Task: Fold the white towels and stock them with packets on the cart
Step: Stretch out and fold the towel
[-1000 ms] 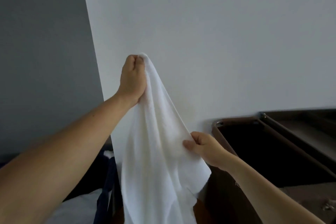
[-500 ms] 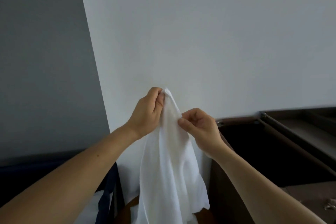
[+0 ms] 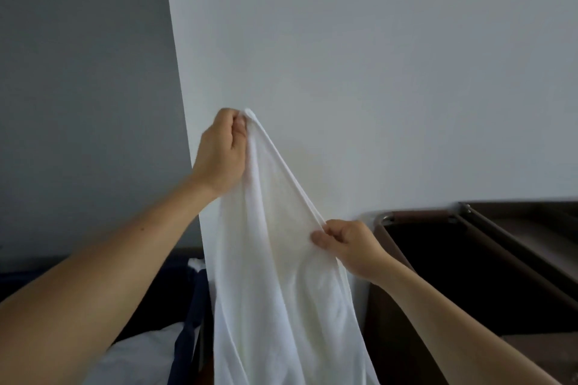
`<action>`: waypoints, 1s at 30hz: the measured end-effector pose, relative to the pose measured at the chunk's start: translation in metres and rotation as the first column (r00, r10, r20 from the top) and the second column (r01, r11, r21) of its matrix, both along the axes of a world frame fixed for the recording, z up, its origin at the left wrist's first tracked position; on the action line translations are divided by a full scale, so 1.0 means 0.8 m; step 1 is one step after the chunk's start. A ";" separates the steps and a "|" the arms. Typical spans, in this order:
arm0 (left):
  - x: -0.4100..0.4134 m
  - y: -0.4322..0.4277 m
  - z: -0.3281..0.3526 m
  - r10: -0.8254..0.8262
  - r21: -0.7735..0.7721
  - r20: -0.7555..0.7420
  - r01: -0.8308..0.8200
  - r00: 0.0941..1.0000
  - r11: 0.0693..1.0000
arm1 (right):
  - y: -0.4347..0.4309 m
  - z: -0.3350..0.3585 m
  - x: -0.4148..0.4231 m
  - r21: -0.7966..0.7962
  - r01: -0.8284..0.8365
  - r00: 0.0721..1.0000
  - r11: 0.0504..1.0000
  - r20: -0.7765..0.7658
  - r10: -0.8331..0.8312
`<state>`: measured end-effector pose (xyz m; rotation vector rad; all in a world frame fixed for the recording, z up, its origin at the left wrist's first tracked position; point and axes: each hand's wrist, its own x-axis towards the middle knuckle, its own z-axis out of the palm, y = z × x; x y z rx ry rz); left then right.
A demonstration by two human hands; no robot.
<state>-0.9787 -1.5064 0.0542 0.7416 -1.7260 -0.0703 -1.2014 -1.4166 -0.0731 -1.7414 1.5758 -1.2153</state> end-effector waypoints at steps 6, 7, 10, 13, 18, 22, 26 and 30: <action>0.016 -0.033 0.027 0.136 0.091 -0.013 -0.135 0.991 0.987 | 0.011 0.031 -0.021 -0.034 0.081 0.971 0.996 -0.222 -0.087; 0.022 -0.041 0.024 0.158 0.124 -0.012 -0.155 0.987 0.980 | 0.015 0.045 -0.030 -0.095 0.121 0.972 0.988 -0.190 -0.137; 0.028 -0.049 0.017 0.131 0.159 -0.033 -0.124 0.991 0.979 | 0.026 0.057 -0.040 -0.094 0.129 0.972 0.987 -0.185 -0.145; 0.004 -0.022 0.022 -0.013 0.123 0.049 0.007 0.999 0.992 | 0.024 0.018 -0.025 0.125 0.054 0.956 0.991 -0.293 -0.016; -0.023 0.011 0.030 -0.142 0.085 0.092 0.135 0.986 0.987 | 0.004 -0.027 -0.015 0.006 0.075 0.985 0.997 -0.159 -0.073; -0.017 0.013 0.030 -0.151 0.067 0.056 0.147 0.987 0.987 | -0.011 -0.044 -0.025 -0.031 0.149 0.989 0.988 -0.012 -0.150; -0.021 0.022 0.023 -0.204 0.069 0.067 0.199 0.977 0.978 | -0.034 -0.055 -0.022 0.081 0.113 0.976 0.990 -0.194 -0.096; -0.015 0.025 0.023 -0.215 0.072 0.038 0.212 0.976 0.975 | -0.041 -0.067 -0.002 -0.030 0.121 0.965 0.992 -0.231 -0.125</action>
